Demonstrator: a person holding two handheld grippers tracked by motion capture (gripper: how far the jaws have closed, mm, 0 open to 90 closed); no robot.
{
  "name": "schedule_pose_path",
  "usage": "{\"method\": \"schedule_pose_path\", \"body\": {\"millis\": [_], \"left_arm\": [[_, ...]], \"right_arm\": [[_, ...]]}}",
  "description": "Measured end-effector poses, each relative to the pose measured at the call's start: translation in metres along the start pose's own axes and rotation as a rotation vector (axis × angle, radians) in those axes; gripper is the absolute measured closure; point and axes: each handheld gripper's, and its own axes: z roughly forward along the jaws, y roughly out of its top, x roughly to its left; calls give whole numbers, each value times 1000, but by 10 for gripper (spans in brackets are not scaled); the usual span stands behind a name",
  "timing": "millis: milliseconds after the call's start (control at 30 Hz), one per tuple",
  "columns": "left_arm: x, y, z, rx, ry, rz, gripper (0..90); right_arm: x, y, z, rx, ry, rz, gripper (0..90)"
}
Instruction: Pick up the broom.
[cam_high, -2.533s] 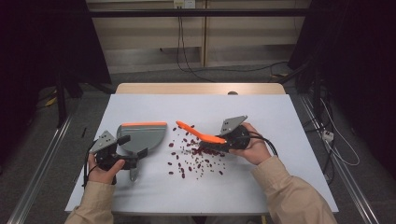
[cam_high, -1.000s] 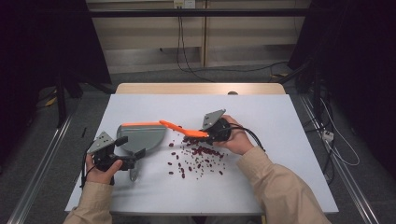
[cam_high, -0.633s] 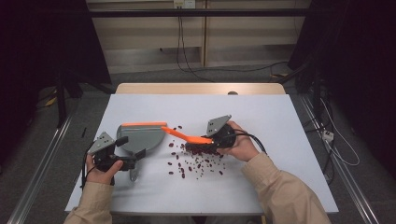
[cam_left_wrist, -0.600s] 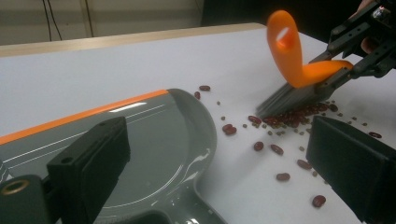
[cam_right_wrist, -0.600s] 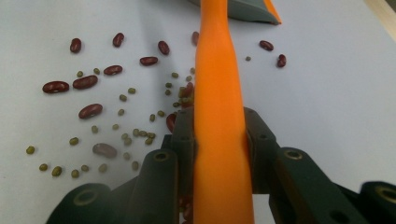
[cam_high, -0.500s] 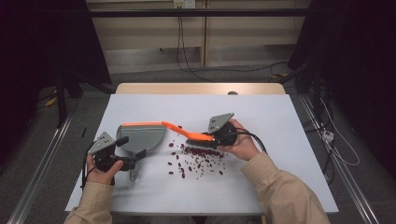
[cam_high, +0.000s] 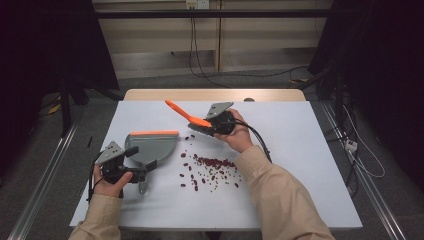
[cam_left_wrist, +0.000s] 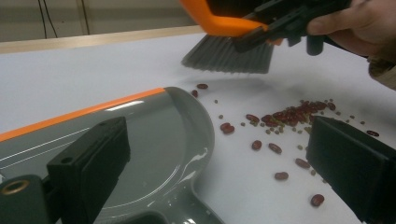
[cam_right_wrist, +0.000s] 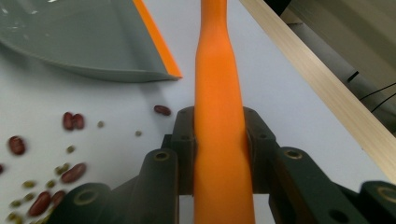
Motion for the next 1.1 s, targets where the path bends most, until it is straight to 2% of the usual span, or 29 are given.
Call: {"method": "schedule_pose_path", "body": {"millis": [67,167,233,300,633,800,1100], "left_arm": [[0,0,0,1,2,3,60],[0,-1,-1,3,6,3,60],[1,-2,-3,6,13,6,60],[2,-3,-4,6,18,-1,61],[6,-6,-11,3,36,-9,61],[5,-6,-11,4,35,-7,61],[4,-6,-12,6,33,-1,60]], "right_arm": [[-1,1,10,17,-12,-11,715],[1,1,20,27,36,-18,715],[6,3,21,44,66,-56,714],[11,4,18,60,85,-100,713],[32,-3,1,58,200,-215,709],[42,-7,-11,59,248,-249,709],[60,-14,-28,49,288,-276,707]]}}
